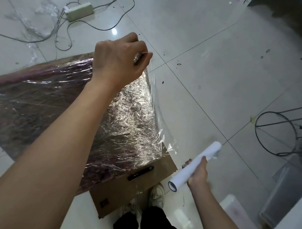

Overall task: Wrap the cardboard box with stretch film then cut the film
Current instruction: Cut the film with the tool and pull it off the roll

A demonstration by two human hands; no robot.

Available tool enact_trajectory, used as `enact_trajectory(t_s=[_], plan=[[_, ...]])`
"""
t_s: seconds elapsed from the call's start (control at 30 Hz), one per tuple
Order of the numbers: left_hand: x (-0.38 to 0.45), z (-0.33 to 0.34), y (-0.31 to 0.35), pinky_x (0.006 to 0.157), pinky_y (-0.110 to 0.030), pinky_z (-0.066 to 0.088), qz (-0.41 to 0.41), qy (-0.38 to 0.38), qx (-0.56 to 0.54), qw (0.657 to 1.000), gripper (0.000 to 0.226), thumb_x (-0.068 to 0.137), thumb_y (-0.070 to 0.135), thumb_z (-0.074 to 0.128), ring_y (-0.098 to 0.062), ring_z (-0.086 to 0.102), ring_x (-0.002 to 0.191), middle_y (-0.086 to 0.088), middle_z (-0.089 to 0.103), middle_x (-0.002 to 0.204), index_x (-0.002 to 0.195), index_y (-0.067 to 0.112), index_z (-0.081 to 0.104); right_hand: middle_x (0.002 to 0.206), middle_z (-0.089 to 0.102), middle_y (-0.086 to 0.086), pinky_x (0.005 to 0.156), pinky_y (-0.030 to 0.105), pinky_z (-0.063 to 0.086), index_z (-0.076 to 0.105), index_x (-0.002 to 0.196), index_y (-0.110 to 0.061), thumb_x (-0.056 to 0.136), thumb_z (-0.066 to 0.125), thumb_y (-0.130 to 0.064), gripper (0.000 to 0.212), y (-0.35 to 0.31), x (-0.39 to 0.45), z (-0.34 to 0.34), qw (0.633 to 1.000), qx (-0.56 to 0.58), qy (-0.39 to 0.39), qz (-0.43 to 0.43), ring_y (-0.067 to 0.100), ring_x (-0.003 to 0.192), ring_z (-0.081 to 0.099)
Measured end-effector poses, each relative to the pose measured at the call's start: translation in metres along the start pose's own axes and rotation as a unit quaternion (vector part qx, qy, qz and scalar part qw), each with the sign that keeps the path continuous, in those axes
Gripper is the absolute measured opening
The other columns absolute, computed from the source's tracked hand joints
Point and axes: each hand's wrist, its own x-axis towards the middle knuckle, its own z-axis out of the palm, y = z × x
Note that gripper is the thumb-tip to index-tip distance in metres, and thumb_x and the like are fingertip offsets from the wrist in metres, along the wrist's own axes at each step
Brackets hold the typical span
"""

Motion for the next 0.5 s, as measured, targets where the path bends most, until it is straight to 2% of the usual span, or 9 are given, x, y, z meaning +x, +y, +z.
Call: enact_trajectory(t_s=[0.07, 0.1, 0.17, 0.2, 0.27, 0.37, 0.43, 0.5], plan=[[0.000, -0.001, 0.001, 0.056, -0.028, 0.026, -0.002, -0.002, 0.004, 1.000, 0.040, 0.092, 0.049, 0.043, -0.033, 0.059, 0.062, 0.001, 0.063, 0.084, 0.084, 0.021, 0.070, 0.078, 0.063, 0.012, 0.060, 0.033, 0.049, 0.054, 0.112, -0.005, 0.091, 0.054, -0.040, 0.041, 0.019, 0.000, 0.000, 1.000, 0.010, -0.020, 0.002, 0.024, 0.065, 0.060], [0.001, -0.002, 0.001, 0.057, -0.029, 0.026, -0.003, -0.004, 0.005, 1.000, 0.040, 0.092, 0.049, 0.042, -0.033, 0.059, 0.064, 0.001, 0.064, 0.085, 0.085, 0.021, 0.070, 0.068, 0.060, 0.008, 0.053, 0.030, 0.046, 0.054, 0.104, -0.005, 0.090, 0.056, -0.037, 0.035, 0.030, 0.002, -0.001, 1.000, 0.011, -0.027, 0.010, 0.020, 0.056, 0.056], [0.001, -0.003, 0.000, 0.058, -0.030, 0.025, -0.005, -0.007, 0.007, 1.000, 0.041, 0.092, 0.050, 0.041, -0.032, 0.059, 0.069, 0.001, 0.063, 0.089, 0.090, 0.021, 0.070, 0.057, 0.059, 0.005, 0.052, 0.029, 0.044, 0.054, 0.097, -0.005, 0.087, 0.059, -0.036, 0.032, 0.052, 0.004, 0.000, 0.999, -0.002, -0.036, 0.032, 0.020, 0.052, 0.053], [0.002, -0.004, -0.001, 0.059, -0.030, 0.025, -0.004, -0.007, 0.008, 1.000, 0.041, 0.092, 0.050, 0.040, -0.031, 0.059, 0.070, 0.000, 0.063, 0.090, 0.091, 0.022, 0.070, 0.059, 0.060, 0.006, 0.053, 0.030, 0.044, 0.055, 0.098, -0.006, 0.086, 0.060, -0.036, 0.033, 0.064, 0.006, 0.001, 0.998, -0.010, -0.039, 0.042, 0.021, 0.055, 0.054], [0.002, -0.005, 0.000, 0.059, -0.030, 0.025, -0.002, -0.007, 0.000, 1.000, 0.040, 0.093, 0.050, 0.040, -0.029, 0.059, 0.071, 0.000, 0.063, 0.091, 0.093, 0.022, 0.070, 0.076, 0.062, 0.011, 0.058, 0.032, 0.048, 0.056, 0.108, -0.004, 0.084, 0.061, -0.039, 0.043, 0.093, 0.012, 0.002, 0.998, -0.027, -0.039, 0.049, 0.026, 0.065, 0.058], [0.003, -0.004, 0.001, 0.061, -0.029, 0.025, 0.002, -0.029, 0.003, 1.000, 0.040, 0.093, 0.050, 0.039, -0.028, 0.060, 0.074, 0.002, 0.063, 0.093, 0.097, 0.024, 0.069, 0.103, 0.065, 0.017, 0.080, 0.042, 0.052, 0.056, 0.119, -0.004, 0.079, 0.058, -0.056, 0.066, 0.139, 0.024, 0.001, 0.994, -0.084, -0.025, 0.064, 0.034, 0.090, 0.063], [0.005, -0.004, 0.001, 0.062, -0.029, 0.024, 0.000, -0.035, 0.015, 0.999, 0.040, 0.094, 0.051, 0.038, -0.028, 0.060, 0.079, 0.002, 0.062, 0.098, 0.100, 0.024, 0.068, 0.108, 0.063, 0.017, 0.088, 0.043, 0.049, 0.055, 0.122, -0.006, 0.082, 0.054, -0.062, 0.069, 0.159, 0.019, 0.002, 0.991, -0.103, -0.025, 0.081, 0.034, 0.098, 0.061], [0.007, -0.004, -0.003, 0.065, -0.030, 0.025, 0.001, -0.046, 0.032, 0.998, 0.041, 0.095, 0.052, 0.036, -0.027, 0.059, 0.086, 0.002, 0.062, 0.103, 0.104, 0.025, 0.066, 0.115, 0.061, 0.019, 0.087, 0.041, 0.047, 0.053, 0.126, -0.002, 0.087, 0.054, -0.055, 0.066, 0.172, 0.015, 0.005, 0.991, -0.089, -0.023, 0.093, 0.035, 0.106, 0.058]])
